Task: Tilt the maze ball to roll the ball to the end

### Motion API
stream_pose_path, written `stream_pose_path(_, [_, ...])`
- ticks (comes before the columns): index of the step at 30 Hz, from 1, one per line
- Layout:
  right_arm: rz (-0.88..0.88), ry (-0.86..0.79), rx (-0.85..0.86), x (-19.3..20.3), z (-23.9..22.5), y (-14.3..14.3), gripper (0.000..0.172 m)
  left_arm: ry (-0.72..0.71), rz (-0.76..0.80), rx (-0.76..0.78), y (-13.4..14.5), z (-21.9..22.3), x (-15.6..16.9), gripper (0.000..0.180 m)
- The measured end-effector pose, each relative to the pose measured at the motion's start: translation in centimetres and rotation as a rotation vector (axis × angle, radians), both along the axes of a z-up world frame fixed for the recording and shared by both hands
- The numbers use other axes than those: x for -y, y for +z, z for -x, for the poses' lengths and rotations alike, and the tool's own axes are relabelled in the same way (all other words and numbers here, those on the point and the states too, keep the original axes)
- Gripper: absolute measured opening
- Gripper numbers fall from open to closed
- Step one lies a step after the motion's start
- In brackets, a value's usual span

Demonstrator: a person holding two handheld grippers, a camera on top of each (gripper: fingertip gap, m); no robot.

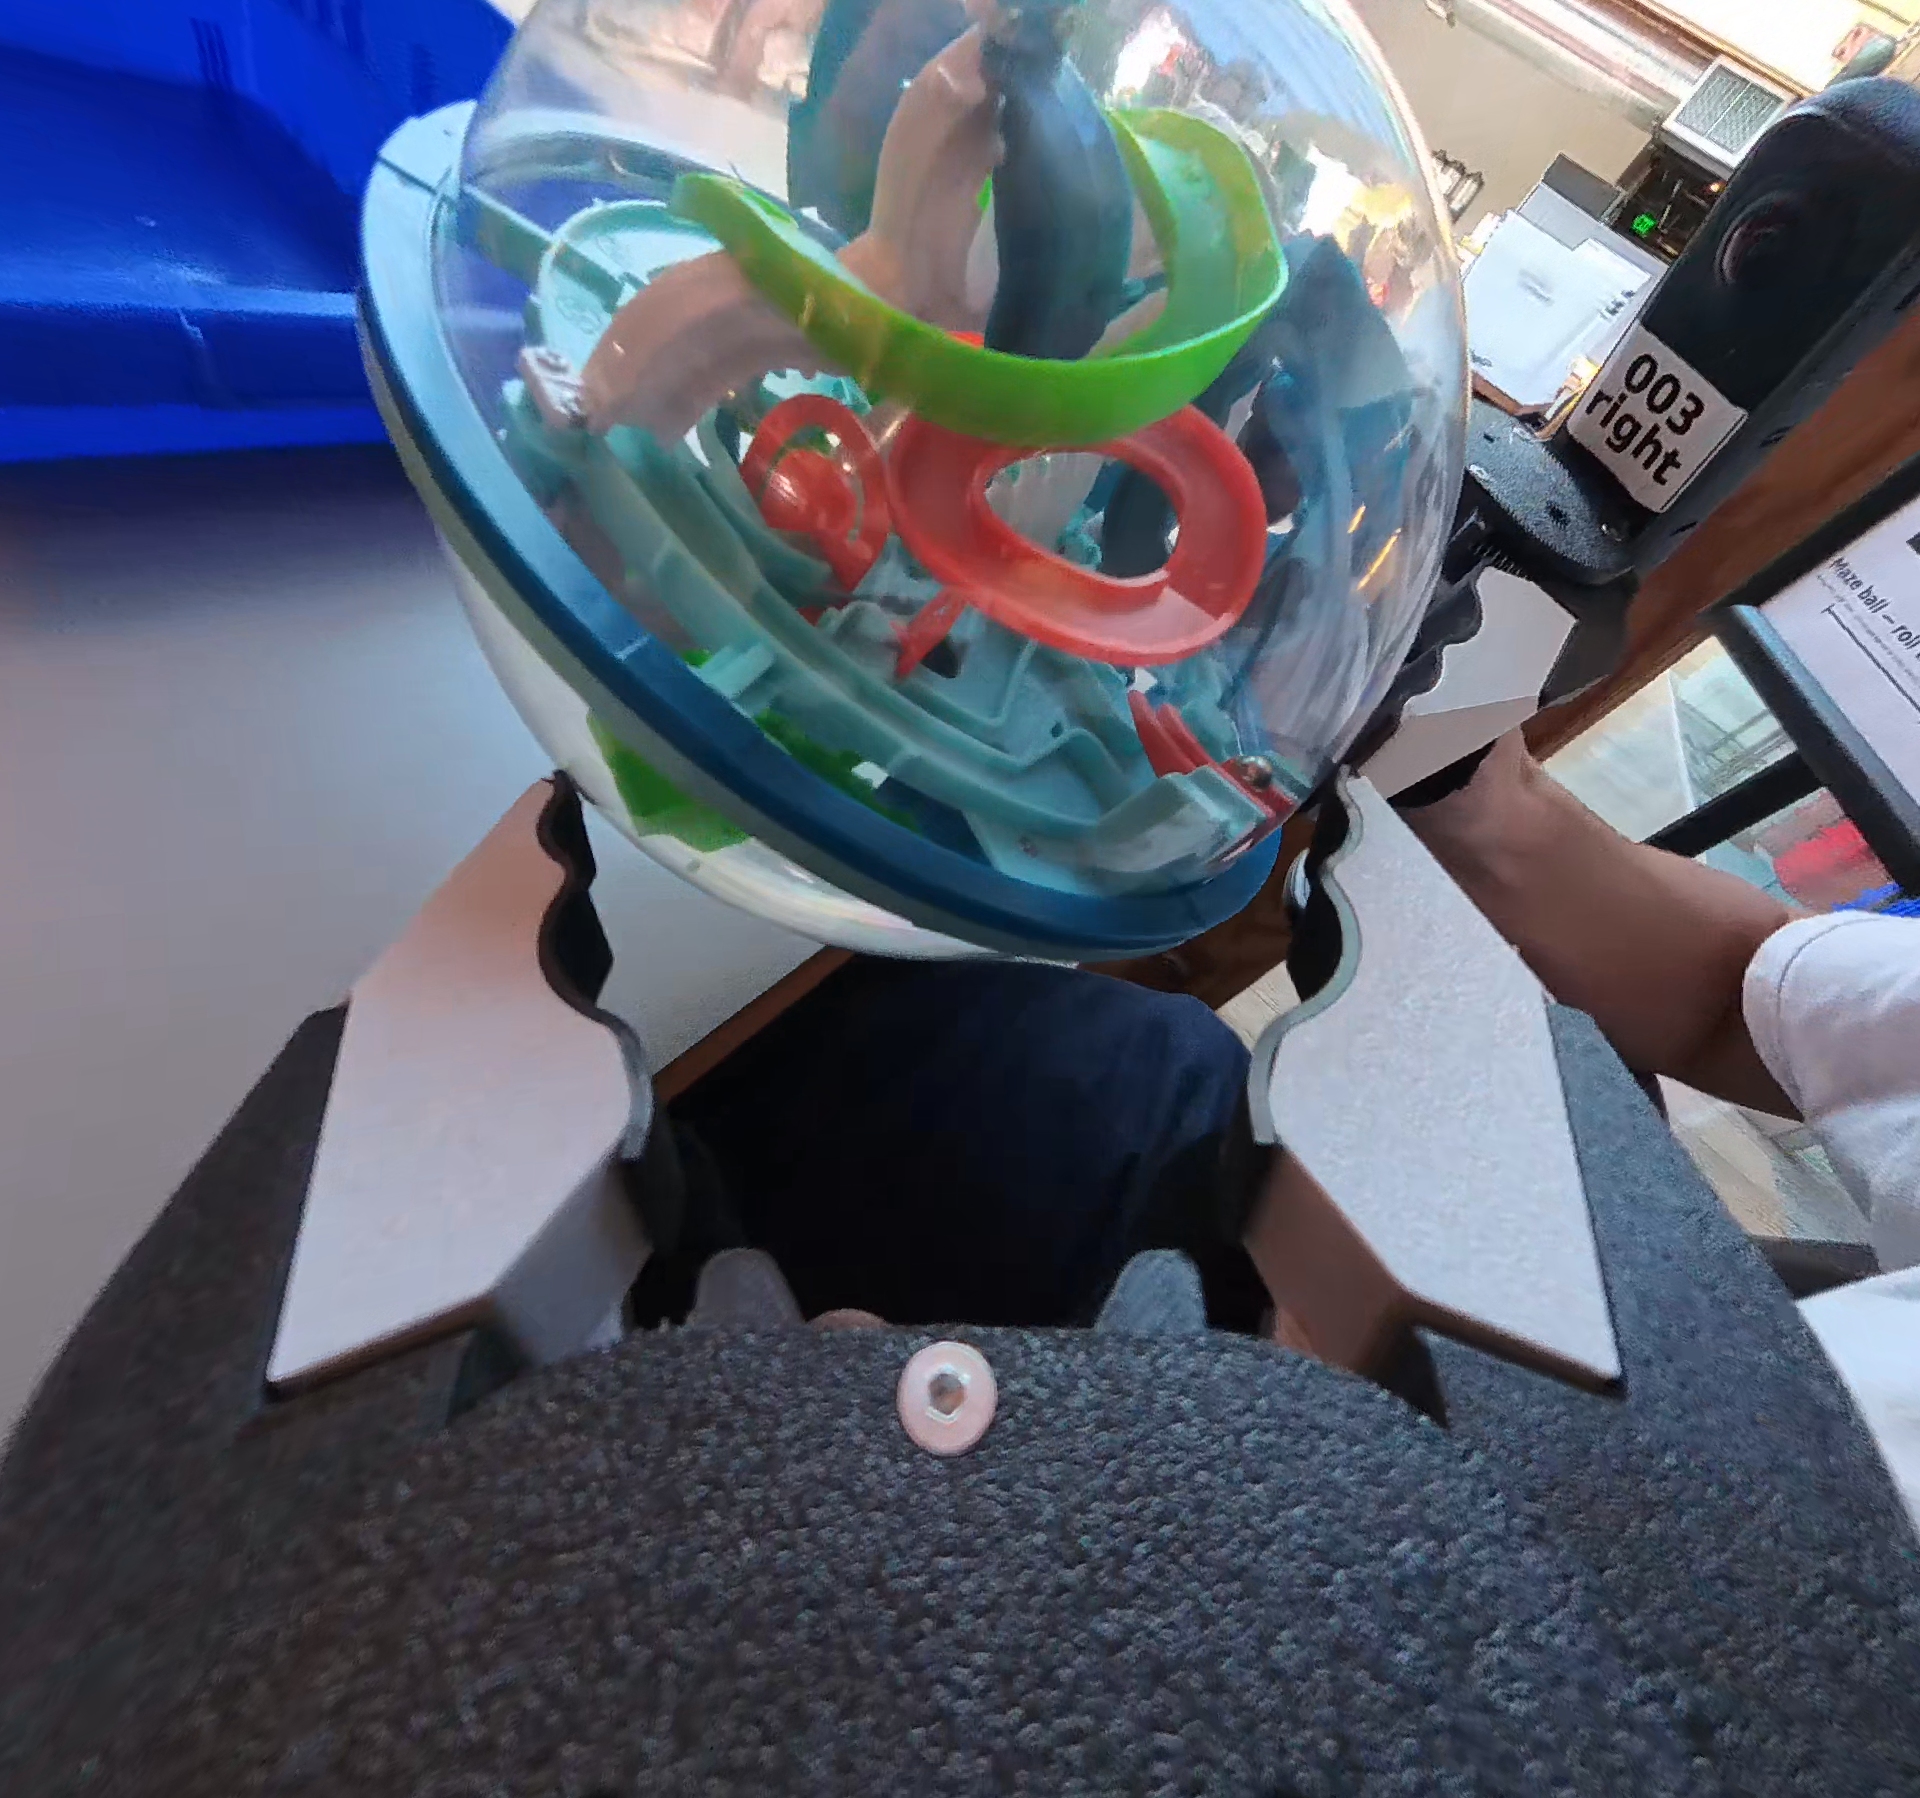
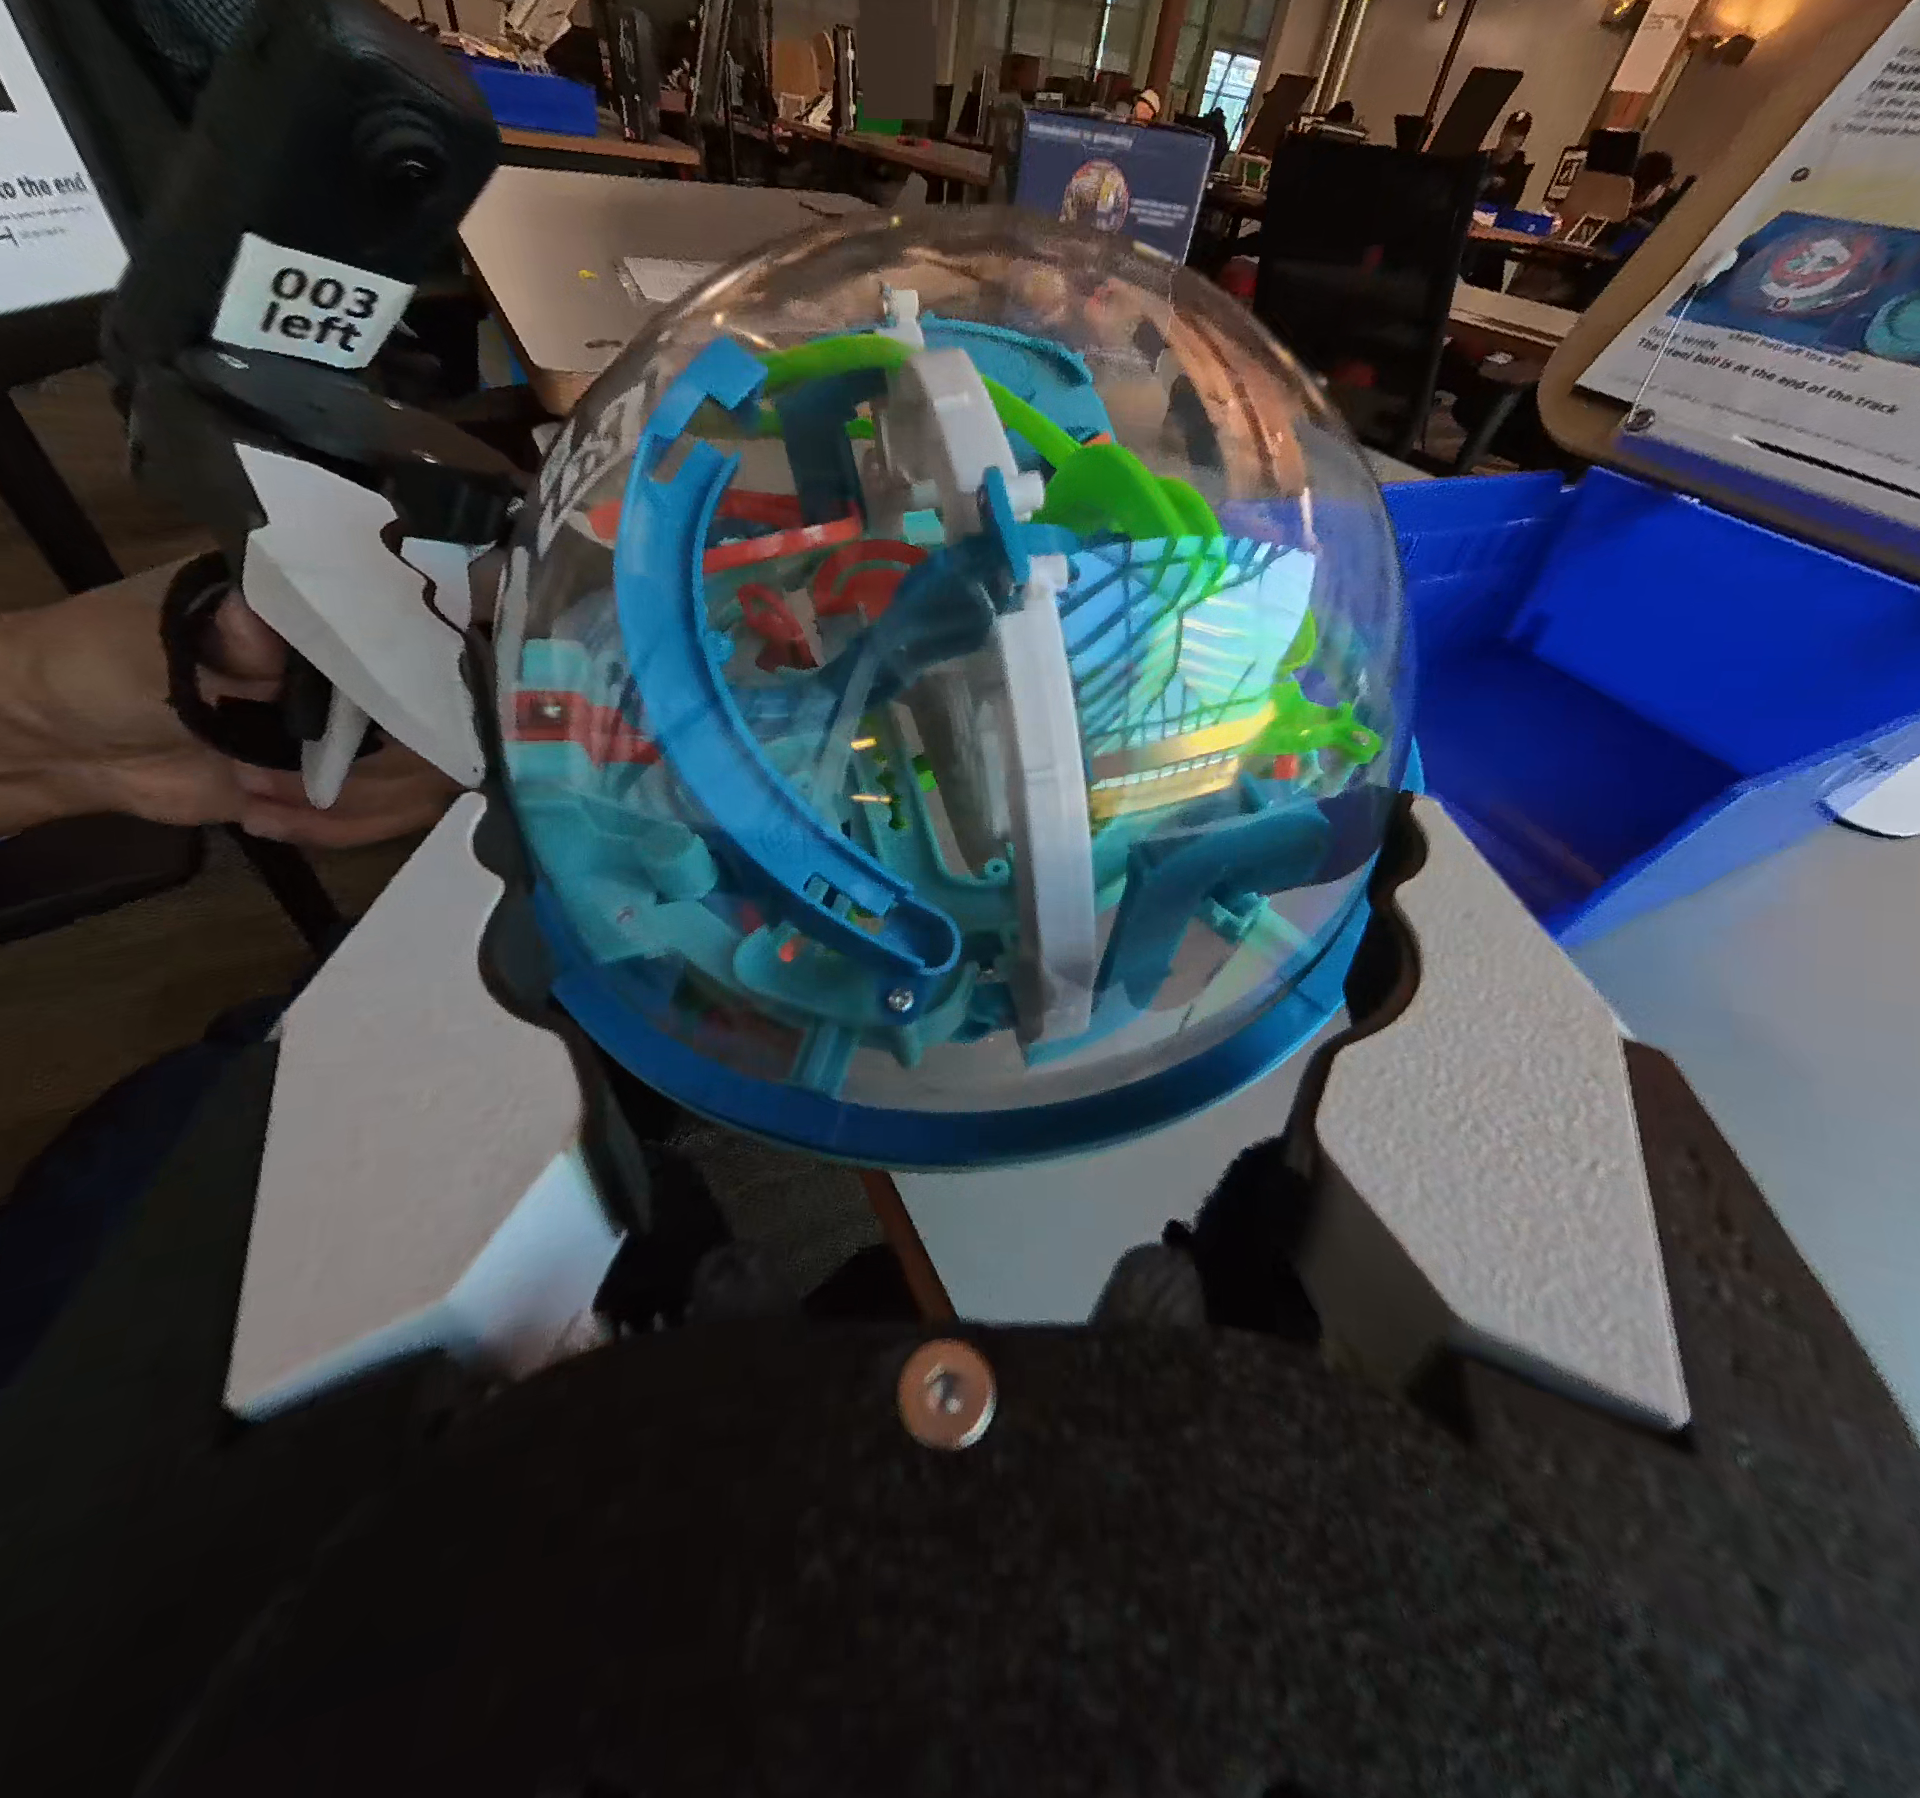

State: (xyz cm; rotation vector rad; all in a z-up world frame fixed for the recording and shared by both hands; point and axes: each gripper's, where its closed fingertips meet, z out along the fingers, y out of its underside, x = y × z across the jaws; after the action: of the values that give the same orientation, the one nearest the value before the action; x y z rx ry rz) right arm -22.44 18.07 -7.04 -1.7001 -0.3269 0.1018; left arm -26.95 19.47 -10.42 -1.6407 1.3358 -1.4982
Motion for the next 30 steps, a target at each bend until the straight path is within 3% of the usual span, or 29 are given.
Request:
stream_pose_path(9, [0.025, 0.000, 0.033, -0.1, -0.3, -0.7, 0.153, -0.023, 0.045, 0.001, -0.9, -0.2, 0.0, 0.133])
stream_pose_path(15, [-0.014, -0.001, 0.108, 0.1, 0.1, 0.3, 0.153, -0.041, 0.037, 0.047, -0.4, -0.1, 0.2, 0.134])
stream_pose_path(30, [-0.021, 0.006, -0.011, 0.0, -0.4, -1.5, 0.153, 0.029, -0.100, -0.014, -0.7, 0.0, -0.3, 0.133])
